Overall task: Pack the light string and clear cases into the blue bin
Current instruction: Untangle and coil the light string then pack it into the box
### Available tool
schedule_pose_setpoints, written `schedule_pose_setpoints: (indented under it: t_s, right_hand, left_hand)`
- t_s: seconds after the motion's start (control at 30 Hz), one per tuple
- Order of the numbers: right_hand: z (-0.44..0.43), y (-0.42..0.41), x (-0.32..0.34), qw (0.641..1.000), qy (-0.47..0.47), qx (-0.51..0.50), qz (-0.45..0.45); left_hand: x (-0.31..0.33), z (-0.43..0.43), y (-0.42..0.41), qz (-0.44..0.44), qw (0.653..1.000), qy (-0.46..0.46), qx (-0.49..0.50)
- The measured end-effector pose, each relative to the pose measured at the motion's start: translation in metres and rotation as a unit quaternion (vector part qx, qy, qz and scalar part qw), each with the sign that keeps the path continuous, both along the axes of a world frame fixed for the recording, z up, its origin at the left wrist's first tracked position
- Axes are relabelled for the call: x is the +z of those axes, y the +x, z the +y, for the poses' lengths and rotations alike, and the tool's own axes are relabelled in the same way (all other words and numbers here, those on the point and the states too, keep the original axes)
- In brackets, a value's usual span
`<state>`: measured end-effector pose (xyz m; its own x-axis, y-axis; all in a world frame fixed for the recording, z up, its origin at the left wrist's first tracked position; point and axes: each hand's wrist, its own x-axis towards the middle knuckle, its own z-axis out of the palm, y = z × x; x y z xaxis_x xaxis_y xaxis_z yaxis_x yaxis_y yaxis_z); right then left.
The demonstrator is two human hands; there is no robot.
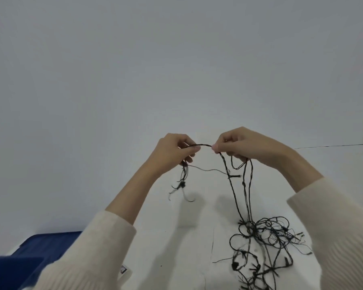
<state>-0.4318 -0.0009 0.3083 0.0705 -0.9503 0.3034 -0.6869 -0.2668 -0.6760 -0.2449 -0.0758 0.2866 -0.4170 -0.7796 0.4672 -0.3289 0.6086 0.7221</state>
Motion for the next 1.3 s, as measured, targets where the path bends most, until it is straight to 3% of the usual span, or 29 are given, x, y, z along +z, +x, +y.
schedule_pose_setpoints:
  t_s: [0.2, 0.33, 0.53, 0.73, 0.87, 0.97, 1.0, 1.07, 1.13, 1.17, 1.23, 1.3]
  right_hand:
    - [0.003, -0.018, -0.009, 0.999, 0.001, -0.032, -0.041]
    - [0.003, -0.033, -0.028, 0.997, 0.011, -0.079, 0.017]
    - [0.024, -0.051, -0.063, 0.991, 0.110, -0.053, 0.060]
    - [0.051, -0.063, -0.147, 0.950, 0.263, -0.024, 0.167]
    - [0.065, -0.061, -0.198, 0.925, 0.309, -0.056, 0.216]
    - [0.073, -0.049, -0.217, 0.907, 0.293, -0.069, 0.296]
    - [0.073, -0.043, -0.221, 0.927, 0.273, -0.060, 0.251]
    - [0.072, -0.032, -0.227, 0.968, 0.249, -0.010, 0.042]
    - [0.068, -0.025, -0.241, 0.957, 0.245, 0.025, -0.152]
    - [0.065, -0.023, -0.246, 0.947, 0.252, 0.004, -0.200]
    - [0.057, -0.024, -0.256, 0.940, 0.263, -0.065, -0.205]
    - [0.052, -0.024, -0.260, 0.940, 0.270, -0.100, -0.182]
  left_hand:
    - [-0.018, -0.001, 0.009, -0.006, 0.996, 0.086, -0.016]
    - [-0.028, -0.003, 0.013, -0.107, 0.988, 0.089, -0.062]
    - [-0.044, -0.002, 0.023, -0.218, 0.965, 0.122, -0.081]
    - [-0.096, 0.023, -0.013, -0.349, 0.923, 0.101, -0.127]
    - [-0.139, 0.038, -0.049, -0.395, 0.901, 0.074, -0.161]
    - [-0.165, 0.050, -0.072, -0.439, 0.873, 0.051, -0.205]
    - [-0.172, 0.054, -0.078, -0.448, 0.866, 0.050, -0.217]
    - [-0.185, 0.059, -0.084, -0.434, 0.868, 0.062, -0.232]
    - [-0.192, 0.058, -0.079, -0.355, 0.903, 0.114, -0.213]
    - [-0.194, 0.055, -0.072, -0.301, 0.924, 0.147, -0.183]
    - [-0.204, 0.042, -0.054, -0.185, 0.955, 0.211, -0.098]
    - [-0.221, 0.032, -0.031, -0.171, 0.955, 0.240, -0.037]
